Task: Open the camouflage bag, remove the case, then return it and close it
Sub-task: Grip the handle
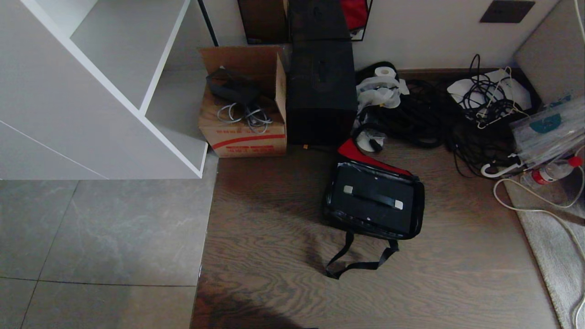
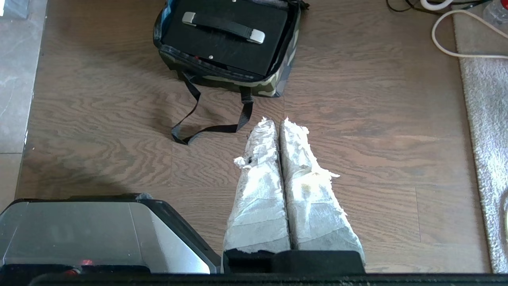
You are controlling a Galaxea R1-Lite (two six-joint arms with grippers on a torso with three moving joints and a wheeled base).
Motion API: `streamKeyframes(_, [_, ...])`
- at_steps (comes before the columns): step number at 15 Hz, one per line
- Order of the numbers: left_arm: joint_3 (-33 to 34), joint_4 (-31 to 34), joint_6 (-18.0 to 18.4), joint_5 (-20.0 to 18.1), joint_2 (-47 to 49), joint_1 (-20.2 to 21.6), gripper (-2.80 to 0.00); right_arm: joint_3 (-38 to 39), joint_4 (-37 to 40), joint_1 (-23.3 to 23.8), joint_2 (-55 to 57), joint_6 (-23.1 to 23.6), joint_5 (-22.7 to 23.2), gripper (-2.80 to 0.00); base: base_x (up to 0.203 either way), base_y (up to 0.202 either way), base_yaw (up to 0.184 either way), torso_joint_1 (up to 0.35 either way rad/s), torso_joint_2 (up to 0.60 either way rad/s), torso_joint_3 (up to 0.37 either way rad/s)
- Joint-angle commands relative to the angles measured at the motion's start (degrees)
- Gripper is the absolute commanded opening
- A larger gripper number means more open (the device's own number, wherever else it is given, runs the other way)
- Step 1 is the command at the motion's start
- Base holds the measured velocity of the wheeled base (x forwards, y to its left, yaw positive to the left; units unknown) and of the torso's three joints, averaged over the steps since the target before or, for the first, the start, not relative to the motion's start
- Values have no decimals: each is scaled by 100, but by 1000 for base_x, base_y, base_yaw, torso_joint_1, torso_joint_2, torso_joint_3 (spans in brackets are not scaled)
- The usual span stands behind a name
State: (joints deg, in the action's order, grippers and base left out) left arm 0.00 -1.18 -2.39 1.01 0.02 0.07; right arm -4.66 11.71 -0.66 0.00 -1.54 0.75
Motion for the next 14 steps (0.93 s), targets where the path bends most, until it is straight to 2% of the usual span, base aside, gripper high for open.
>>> streamKeyframes(1, [53, -5, -7, 4, -2, -5, -280, 15, -18, -4, 0, 206, 26, -280, 0, 0, 0, 0, 0, 0])
streamKeyframes(5, [58, -5, -7, 4, -2, 1, -280, -105, 39, -4, 6, 217, 27, -280, 0, 0, 0, 0, 0, 0])
streamKeyframes(8, [53, -5, -7, 4, -2, -4, -280, -1399, 585, -4, 470, 109, 56, -280, 0, 0, 0, 0, 0, 0])
streamKeyframes(10, [53, -5, -7, 4, -2, 1, -280, -2491, 1325, -11, 1642, -401, 113, -280, 0, 0, 0, 0, 0, 0])
streamKeyframes(12, [53, -3, -7, 4, -2, 1, -280, -3313, 1857, -32, 2934, -904, 429, -280, 0, 0, 0, 0, 0, 0])
streamKeyframes(14, [53, 4, -7, 4, -2, 1, -280, -3658, 1808, -50, 4278, -1177, 758, -280, 0, 0, 0, 0, 0, 0])
